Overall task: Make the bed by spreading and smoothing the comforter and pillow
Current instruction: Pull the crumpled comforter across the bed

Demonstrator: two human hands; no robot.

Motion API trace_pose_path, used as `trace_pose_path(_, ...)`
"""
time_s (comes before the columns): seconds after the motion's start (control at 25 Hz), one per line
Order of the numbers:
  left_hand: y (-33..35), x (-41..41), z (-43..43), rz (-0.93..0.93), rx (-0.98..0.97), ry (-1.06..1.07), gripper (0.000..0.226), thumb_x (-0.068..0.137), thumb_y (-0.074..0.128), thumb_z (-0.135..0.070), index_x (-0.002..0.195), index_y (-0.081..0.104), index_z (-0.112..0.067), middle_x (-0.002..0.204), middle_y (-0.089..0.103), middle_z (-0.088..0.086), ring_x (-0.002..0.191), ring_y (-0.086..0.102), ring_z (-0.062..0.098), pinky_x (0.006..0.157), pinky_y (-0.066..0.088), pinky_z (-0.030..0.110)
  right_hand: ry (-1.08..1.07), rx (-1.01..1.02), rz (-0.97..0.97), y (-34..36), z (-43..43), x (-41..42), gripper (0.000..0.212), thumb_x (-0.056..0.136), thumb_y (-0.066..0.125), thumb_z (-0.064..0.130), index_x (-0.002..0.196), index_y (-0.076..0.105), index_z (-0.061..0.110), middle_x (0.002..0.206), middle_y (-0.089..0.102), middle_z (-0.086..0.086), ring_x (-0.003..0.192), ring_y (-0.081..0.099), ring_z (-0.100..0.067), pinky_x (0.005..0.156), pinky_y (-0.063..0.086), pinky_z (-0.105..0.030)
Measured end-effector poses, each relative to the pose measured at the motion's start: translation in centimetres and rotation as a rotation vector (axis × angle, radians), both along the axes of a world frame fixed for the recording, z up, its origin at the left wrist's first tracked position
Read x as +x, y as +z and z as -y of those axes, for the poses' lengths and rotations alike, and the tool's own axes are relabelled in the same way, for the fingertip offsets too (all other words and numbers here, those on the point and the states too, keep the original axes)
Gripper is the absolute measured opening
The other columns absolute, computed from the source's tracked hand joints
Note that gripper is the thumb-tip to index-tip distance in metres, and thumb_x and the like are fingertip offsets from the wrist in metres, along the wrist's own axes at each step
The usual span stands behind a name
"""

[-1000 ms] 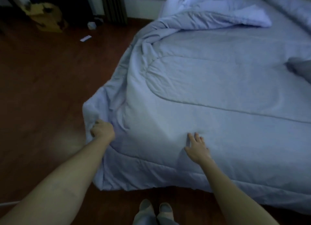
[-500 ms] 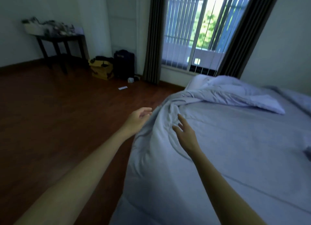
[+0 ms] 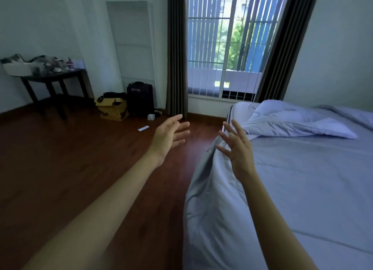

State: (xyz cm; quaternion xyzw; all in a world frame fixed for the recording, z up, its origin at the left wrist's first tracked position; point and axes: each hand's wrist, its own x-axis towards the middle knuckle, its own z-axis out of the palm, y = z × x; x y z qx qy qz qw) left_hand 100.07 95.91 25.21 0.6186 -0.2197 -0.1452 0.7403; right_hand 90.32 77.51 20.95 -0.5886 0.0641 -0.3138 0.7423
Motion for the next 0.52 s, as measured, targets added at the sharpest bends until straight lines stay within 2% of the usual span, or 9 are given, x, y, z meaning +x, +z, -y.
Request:
trace_pose_path(0.28,-3.0,10.2,1.9,-0.072,0.041,-0.118,0.036,0.101,0.038,-0.025,0.136,0.047,-0.018,0.118,0.066,0.005,0.100,0.066,0.023,0.090,0.052,0.042,-0.140,0.114,-0.076,-1.3,1.6,7.4,0.035,0.100,0.044,0.028,0.134,0.051,0.031,0.130,0.062,0.005,0.117,0.062,-0.019,0.083,0.055,-0.038)
trace_pose_path(0.4,-3.7,16.4,6.9,-0.094,0.068,-0.182,0.036,0.102,0.036,-0.027,0.134,0.048,-0.015,0.120,0.064,0.005,0.101,0.064,0.023,0.085,0.052,0.038,-0.227,0.079,-0.090,-1.7,5.1,12.3,0.034,0.099,0.044,0.028,0.132,0.051,0.031,0.128,0.063,0.004,0.114,0.063,-0.017,0.084,0.054,-0.039)
trace_pose_path(0.52,-3.0,22.3,14.3,0.017,0.140,-0.251,0.031,0.101,0.039,-0.020,0.127,0.054,-0.014,0.115,0.063,0.003,0.098,0.062,0.019,0.083,0.050,0.032,-0.344,-0.044,-0.098,-1.5,9.8,17.7,0.031,0.098,0.048,0.022,0.128,0.054,0.028,0.125,0.063,0.001,0.111,0.063,-0.016,0.085,0.055,-0.038)
